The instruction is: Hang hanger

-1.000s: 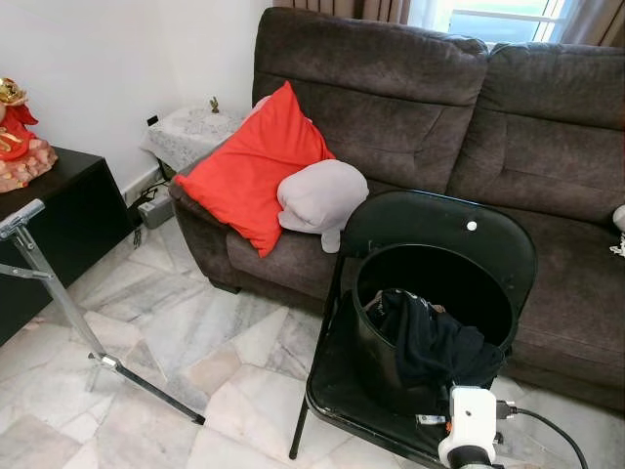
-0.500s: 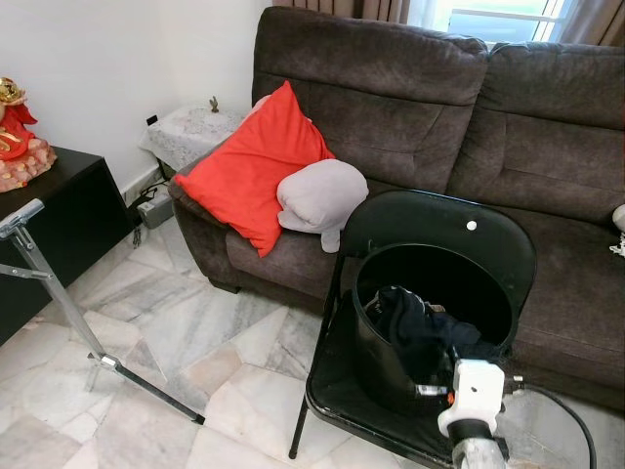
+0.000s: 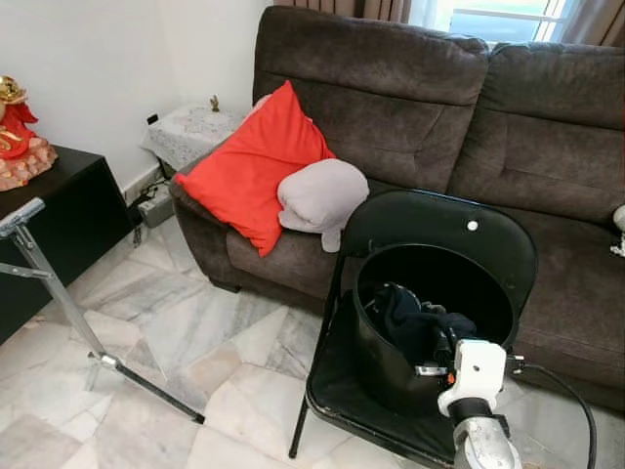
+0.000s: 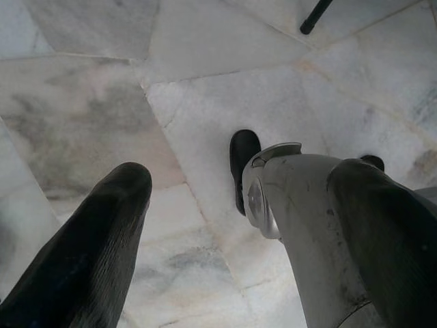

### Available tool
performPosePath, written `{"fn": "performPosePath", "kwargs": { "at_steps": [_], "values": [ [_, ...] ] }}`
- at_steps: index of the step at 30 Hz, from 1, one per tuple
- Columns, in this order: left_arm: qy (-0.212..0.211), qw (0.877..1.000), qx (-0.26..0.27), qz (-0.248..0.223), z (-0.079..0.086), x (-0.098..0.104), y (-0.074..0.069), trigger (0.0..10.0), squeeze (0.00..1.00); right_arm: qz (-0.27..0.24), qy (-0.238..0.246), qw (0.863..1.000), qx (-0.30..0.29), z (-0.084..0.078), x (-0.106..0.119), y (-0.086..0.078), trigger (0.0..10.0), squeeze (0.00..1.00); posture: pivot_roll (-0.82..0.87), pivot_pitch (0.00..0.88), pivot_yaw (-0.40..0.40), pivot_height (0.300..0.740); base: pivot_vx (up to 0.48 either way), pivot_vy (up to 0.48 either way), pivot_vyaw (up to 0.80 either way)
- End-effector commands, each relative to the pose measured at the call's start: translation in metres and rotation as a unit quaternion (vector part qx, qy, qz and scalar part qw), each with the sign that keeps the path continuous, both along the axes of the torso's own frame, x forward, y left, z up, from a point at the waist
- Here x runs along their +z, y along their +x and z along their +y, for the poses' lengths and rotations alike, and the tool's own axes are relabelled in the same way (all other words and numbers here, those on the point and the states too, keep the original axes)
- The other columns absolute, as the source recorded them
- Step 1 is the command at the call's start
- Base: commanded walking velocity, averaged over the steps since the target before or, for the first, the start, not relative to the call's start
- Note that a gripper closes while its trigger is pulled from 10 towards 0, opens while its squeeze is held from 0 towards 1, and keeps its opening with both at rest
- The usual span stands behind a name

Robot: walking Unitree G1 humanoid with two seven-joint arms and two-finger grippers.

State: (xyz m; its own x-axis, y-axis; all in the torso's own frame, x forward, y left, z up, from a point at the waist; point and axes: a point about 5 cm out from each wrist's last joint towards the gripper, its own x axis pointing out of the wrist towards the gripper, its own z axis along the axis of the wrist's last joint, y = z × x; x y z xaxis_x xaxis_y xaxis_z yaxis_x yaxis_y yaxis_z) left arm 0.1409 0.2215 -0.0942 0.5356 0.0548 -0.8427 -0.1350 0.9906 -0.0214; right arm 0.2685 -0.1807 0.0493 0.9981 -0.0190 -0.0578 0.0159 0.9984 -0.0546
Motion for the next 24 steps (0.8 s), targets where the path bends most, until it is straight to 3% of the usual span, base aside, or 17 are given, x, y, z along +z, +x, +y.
{"fn": "performPosePath", "kwargs": {
  "at_steps": [1, 4, 11, 17, 24],
  "values": [
    [0.000, 1.000, -0.004, 0.006, -0.001, -0.001, -0.002, 10.0, 0.00, 0.012, -0.007, 1.000, -0.006, -0.002, -0.003, -0.001, 10.0, 0.00, -0.01, 0.034, 0.014, 0.740, 0.000, 0.000, 0.00],
    [0.000, 1.000, -0.004, 0.006, -0.001, -0.001, -0.002, 10.0, 0.00, 0.013, -0.008, 1.000, -0.014, -0.006, -0.002, -0.001, 10.0, 0.00, -0.01, 0.034, 0.015, 0.740, 0.000, 0.000, 0.00],
    [0.001, 1.000, -0.006, 0.003, -0.001, 0.000, 0.000, 10.0, 0.00, -0.002, 0.043, 0.997, -0.060, -0.019, 0.007, 0.005, 10.0, 0.00, -0.01, 0.033, 0.016, 0.740, 0.000, 0.000, 0.00],
    [0.002, 1.000, -0.008, 0.002, -0.002, 0.000, 0.000, 10.0, 0.00, 0.003, 0.058, 0.996, -0.063, -0.018, 0.006, 0.004, 10.0, 0.00, -0.01, 0.030, 0.016, 0.740, 0.000, 0.000, 0.00],
    [0.003, 1.000, -0.007, 0.002, -0.001, 0.000, 0.000, 10.0, 0.00, -0.056, 0.082, 0.994, -0.043, -0.007, 0.030, 0.008, 10.0, 0.00, -0.01, 0.024, 0.016, 0.740, 0.000, 0.000, 0.00]
  ]
}}
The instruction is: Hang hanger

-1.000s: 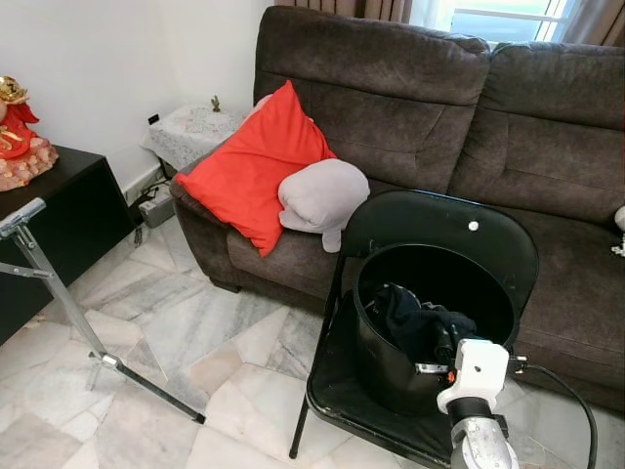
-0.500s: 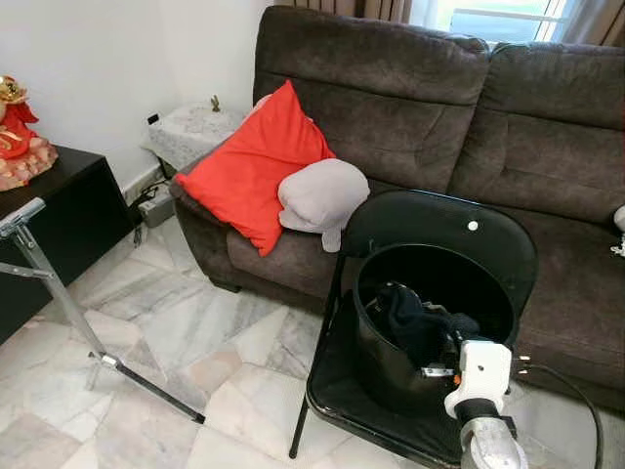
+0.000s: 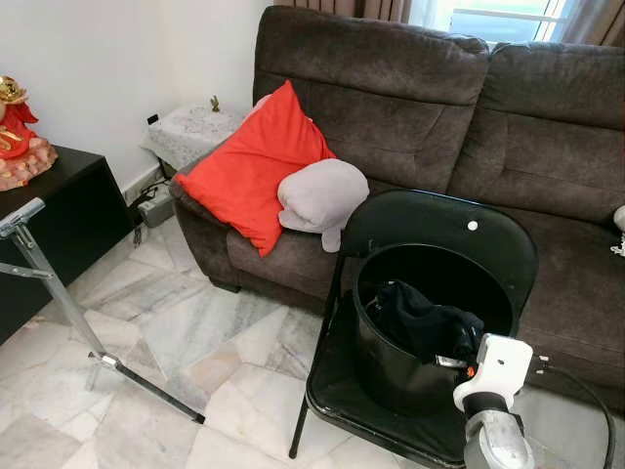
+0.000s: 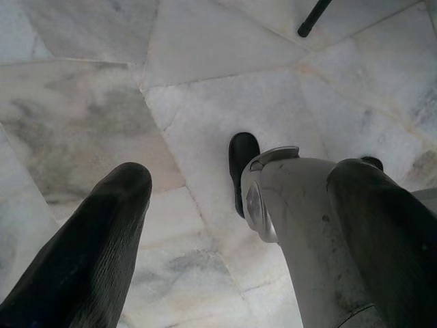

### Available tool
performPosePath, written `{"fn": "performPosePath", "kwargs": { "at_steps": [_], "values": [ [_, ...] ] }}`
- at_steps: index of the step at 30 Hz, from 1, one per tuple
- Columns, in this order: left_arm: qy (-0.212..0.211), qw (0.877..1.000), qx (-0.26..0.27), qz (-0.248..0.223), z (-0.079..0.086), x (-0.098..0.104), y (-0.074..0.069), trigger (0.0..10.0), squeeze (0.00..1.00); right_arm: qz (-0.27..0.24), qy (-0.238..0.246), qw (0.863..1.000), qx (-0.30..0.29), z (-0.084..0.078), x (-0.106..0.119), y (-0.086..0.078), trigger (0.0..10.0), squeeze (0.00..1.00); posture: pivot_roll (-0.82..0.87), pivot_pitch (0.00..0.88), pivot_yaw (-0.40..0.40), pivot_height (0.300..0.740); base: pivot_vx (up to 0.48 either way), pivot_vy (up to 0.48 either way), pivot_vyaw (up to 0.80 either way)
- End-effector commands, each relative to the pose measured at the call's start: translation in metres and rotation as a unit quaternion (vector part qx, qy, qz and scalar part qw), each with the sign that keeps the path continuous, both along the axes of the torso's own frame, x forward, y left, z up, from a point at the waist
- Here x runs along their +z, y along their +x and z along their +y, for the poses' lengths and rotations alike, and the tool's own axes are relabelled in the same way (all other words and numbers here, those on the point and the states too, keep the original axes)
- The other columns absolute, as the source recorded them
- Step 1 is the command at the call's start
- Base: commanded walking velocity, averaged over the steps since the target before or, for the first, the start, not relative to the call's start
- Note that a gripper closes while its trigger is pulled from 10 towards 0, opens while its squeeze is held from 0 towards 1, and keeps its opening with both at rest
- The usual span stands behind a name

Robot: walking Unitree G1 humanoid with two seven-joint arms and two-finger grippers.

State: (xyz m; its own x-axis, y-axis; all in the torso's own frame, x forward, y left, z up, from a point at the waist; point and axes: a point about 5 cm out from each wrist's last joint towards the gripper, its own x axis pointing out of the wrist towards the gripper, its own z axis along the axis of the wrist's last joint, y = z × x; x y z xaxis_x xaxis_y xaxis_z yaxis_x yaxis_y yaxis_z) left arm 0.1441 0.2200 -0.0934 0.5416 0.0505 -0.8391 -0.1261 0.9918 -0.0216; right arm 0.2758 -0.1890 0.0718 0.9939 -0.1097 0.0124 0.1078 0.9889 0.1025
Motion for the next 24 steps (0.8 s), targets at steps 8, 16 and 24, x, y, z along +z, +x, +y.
{"fn": "performPosePath", "kwargs": {
  "at_steps": [8, 16, 24],
  "values": [
    [0.004, 1.000, -0.001, 0.006, 0.001, -0.001, -0.003, 10.0, 0.00, -0.069, 0.042, 0.997, 0.009, 0.003, 0.040, 0.011, 10.0, 0.00, -0.01, 0.025, 0.015, 0.740, 0.000, 0.000, 0.00],
    [0.003, 1.000, 0.001, 0.007, -0.001, -0.002, -0.004, 10.0, 0.00, -0.071, 0.082, 0.994, 0.010, -0.001, 0.057, 0.018, 10.0, 0.00, -0.01, 0.034, 0.012, 0.740, 0.000, 0.000, 0.00],
    [0.003, 1.000, 0.001, 0.005, -0.001, -0.001, -0.003, 10.0, 0.00, -0.097, 0.120, 0.984, 0.093, 0.024, 0.083, 0.012, 10.0, 0.00, -0.01, 0.035, 0.012, 0.740, 0.000, 0.000, 0.00]
  ]
}}
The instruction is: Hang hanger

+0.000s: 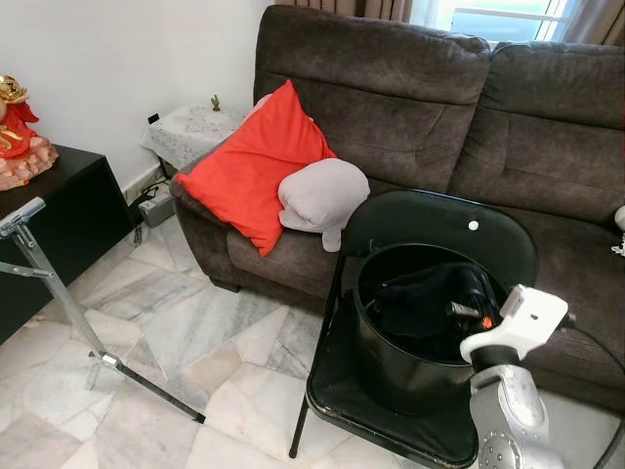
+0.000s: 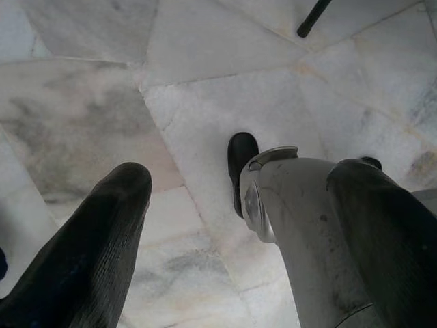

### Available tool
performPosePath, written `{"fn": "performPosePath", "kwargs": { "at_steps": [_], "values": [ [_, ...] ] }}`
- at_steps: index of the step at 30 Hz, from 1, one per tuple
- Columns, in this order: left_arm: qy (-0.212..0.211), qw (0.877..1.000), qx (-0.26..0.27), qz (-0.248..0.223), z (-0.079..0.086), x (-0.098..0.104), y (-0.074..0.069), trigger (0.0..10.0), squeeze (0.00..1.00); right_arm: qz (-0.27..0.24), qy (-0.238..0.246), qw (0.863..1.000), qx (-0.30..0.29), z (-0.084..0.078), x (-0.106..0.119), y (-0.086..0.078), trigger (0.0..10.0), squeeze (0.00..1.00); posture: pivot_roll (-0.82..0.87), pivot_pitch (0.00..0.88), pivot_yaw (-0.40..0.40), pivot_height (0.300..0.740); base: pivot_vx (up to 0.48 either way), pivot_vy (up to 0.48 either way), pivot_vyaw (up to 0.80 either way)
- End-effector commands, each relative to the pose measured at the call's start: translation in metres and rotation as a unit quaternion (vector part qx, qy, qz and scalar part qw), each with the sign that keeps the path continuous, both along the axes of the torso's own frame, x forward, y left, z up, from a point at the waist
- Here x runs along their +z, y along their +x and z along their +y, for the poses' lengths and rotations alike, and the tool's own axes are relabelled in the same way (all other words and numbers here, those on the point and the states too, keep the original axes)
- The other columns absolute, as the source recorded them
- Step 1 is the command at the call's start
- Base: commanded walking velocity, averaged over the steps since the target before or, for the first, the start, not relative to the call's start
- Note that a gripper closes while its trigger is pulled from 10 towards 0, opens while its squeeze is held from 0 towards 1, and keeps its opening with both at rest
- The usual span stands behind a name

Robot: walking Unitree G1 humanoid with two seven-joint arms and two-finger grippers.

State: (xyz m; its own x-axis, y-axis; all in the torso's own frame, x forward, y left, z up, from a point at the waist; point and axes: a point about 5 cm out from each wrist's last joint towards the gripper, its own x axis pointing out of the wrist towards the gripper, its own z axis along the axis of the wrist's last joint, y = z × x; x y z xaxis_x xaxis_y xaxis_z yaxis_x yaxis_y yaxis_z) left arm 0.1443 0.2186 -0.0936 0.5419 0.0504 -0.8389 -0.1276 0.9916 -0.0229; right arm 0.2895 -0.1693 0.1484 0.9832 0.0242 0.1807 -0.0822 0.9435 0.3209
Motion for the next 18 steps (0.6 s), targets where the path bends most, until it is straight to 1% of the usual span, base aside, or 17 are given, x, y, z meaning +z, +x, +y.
{"fn": "performPosePath", "kwargs": {
  "at_steps": [1, 2, 4, 7, 8, 11, 12, 13, 14, 17, 18],
  "values": [
    [0.003, 1.000, 0.000, 0.004, 0.001, -0.001, -0.003, 10.0, 0.00, -0.008, 0.026, 0.999, 0.038, 0.010, 0.010, -0.007, 10.0, 0.00, -0.01, 0.035, 0.012, 0.740, 0.000, 0.000, 0.00],
    [0.003, 1.000, 0.000, 0.004, 0.001, -0.001, -0.003, 10.0, 0.00, -0.008, 0.026, 0.999, 0.038, 0.010, 0.010, -0.007, 10.0, 0.00, -0.01, 0.035, 0.012, 0.740, 0.000, 0.000, 0.00],
    [0.003, 1.000, 0.001, 0.003, 0.001, -0.001, -0.002, 10.0, 0.00, 0.006, 0.028, 0.999, 0.042, 0.011, 0.009, -0.018, 10.0, 0.00, -0.01, 0.036, 0.005, 0.740, 0.000, 0.000, 0.00],
    [0.003, 1.000, 0.000, 0.003, 0.002, 0.000, -0.002, 10.0, 0.00, 0.030, 0.026, 0.999, 0.022, 0.007, 0.002, -0.031, 10.0, 0.00, -0.02, 0.040, 0.005, 0.740, 0.000, 0.000, 0.00],
    [0.003, 1.000, -0.001, 0.004, 0.002, -0.001, -0.002, 10.0, 0.00, 0.055, 0.029, 0.998, -0.009, -0.001, -0.007, -0.040, 10.0, 0.00, -0.02, 0.043, 0.006, 0.740, 0.000, 0.000, 0.00],
    [0.003, 1.000, -0.002, 0.005, 0.001, -0.001, -0.002, 10.0, 0.00, 0.088, 0.048, 0.993, -0.067, -0.015, -0.019, -0.048, 10.0, 0.00, -0.02, 0.044, 0.007, 0.740, 0.000, 0.000, 0.00],
    [0.003, 1.000, -0.003, 0.005, 0.001, -0.001, -0.003, 10.0, 0.00, 0.100, 0.059, 0.989, -0.092, -0.021, -0.023, -0.050, 10.0, 0.00, -0.02, 0.044, 0.007, 0.740, 0.000, 0.000, 0.00],
    [0.002, 1.000, -0.003, 0.005, 0.001, -0.001, -0.002, 10.0, 0.00, 0.120, 0.082, 0.980, -0.134, -0.033, -0.031, -0.052, 10.0, 0.00, -0.03, 0.045, 0.008, 0.740, 0.000, 0.000, 0.00],
    [0.002, 1.000, -0.004, 0.005, 0.001, -0.001, -0.002, 10.0, 0.00, 0.144, 0.112, 0.966, -0.183, -0.046, -0.041, -0.055, 10.0, 0.00, -0.03, 0.045, 0.008, 0.740, 0.000, 0.000, 0.00],
    [0.002, 1.000, -0.005, 0.004, 0.000, -0.001, -0.002, 10.0, 0.00, 0.165, 0.151, 0.949, -0.221, -0.059, -0.051, -0.053, 10.0, 0.00, -0.03, 0.042, 0.011, 0.740, 0.000, 0.000, 0.00],
    [0.002, 1.000, -0.005, 0.004, 0.000, -0.001, -0.002, 10.0, 0.00, 0.165, 0.151, 0.949, -0.221, -0.059, -0.051, -0.053, 10.0, 0.00, -0.03, 0.042, 0.011, 0.740, 0.000, 0.000, 0.00]
  ]
}}
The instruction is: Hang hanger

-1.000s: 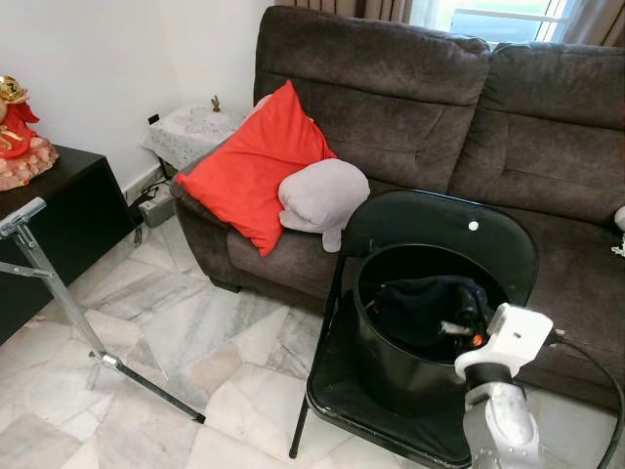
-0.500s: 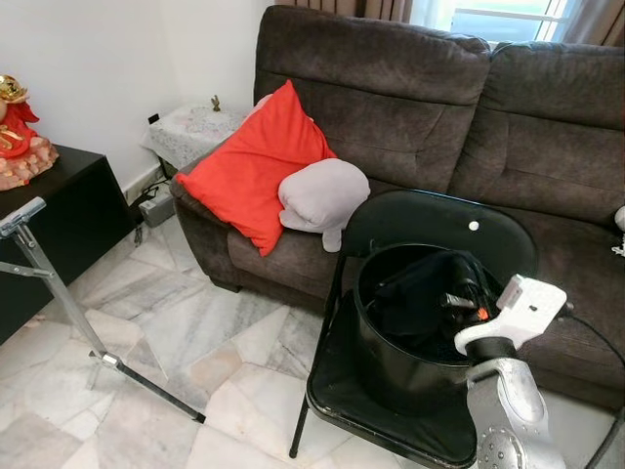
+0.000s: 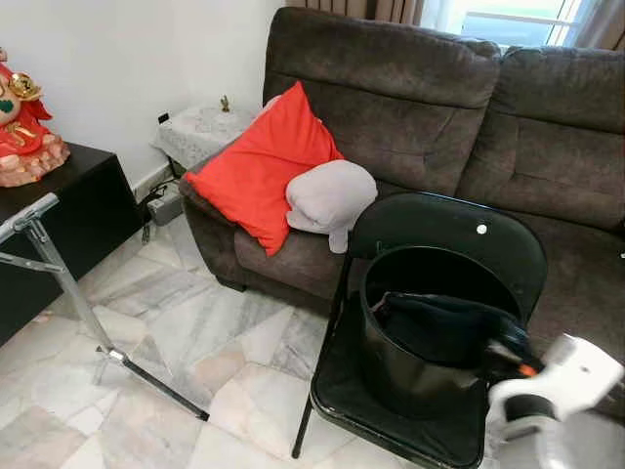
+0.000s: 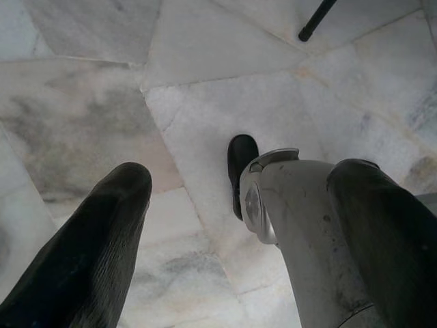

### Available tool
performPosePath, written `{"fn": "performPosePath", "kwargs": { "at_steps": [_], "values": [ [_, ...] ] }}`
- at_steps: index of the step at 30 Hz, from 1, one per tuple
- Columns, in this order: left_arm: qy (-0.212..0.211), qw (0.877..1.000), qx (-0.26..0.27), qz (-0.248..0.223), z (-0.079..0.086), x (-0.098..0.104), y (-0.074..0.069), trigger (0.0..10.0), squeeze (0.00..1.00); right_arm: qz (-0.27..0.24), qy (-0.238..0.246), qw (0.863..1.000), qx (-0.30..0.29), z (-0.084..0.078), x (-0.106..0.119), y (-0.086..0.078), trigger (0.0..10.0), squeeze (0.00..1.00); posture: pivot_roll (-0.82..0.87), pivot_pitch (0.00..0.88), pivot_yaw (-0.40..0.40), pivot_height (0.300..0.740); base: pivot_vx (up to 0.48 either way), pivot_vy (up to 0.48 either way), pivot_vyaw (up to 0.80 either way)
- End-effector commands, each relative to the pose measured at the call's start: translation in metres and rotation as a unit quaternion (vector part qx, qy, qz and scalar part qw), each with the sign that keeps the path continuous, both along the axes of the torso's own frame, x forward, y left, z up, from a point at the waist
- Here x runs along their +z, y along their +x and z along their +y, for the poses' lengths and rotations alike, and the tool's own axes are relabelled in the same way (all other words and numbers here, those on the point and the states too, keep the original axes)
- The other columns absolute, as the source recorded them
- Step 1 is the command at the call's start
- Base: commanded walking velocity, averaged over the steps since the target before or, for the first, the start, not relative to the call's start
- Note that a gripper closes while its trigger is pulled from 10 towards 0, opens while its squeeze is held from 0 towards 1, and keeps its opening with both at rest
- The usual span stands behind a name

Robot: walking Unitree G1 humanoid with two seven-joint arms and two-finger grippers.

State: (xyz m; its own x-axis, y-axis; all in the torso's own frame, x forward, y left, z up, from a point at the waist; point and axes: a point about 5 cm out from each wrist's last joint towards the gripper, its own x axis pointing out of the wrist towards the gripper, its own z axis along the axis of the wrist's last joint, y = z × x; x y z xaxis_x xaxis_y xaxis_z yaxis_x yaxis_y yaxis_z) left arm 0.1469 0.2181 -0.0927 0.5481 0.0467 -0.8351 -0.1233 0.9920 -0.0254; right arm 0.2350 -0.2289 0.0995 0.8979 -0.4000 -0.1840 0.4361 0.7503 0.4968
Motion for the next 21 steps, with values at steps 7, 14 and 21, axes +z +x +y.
{"fn": "performPosePath", "kwargs": {
  "at_steps": [7, 14, 21],
  "values": [
    [0.003, 1.000, -0.002, 0.006, 0.001, -0.001, -0.004, 10.0, 0.00, 0.009, 0.023, 0.999, -0.021, -0.009, -0.005, 0.012, 10.0, 0.00, -0.02, 0.040, 0.010, 0.740, 0.000, 0.000, 0.00],
    [0.005, 1.000, -0.001, 0.011, 0.002, -0.002, -0.006, 10.0, 0.00, 0.019, 0.041, 0.999, -0.021, -0.006, -0.011, 0.020, 10.0, 0.00, -0.02, 0.043, 0.012, 0.740, 0.000, 0.000, 0.00],
    [0.006, 1.000, 0.000, 0.012, 0.002, -0.002, -0.007, 10.0, 0.00, 0.045, 0.015, 0.999, 0.004, -0.001, -0.019, 0.020, 10.0, 1.00, -0.02, 0.043, 0.012, 0.740, 0.000, 0.000, 0.00]
  ]
}}
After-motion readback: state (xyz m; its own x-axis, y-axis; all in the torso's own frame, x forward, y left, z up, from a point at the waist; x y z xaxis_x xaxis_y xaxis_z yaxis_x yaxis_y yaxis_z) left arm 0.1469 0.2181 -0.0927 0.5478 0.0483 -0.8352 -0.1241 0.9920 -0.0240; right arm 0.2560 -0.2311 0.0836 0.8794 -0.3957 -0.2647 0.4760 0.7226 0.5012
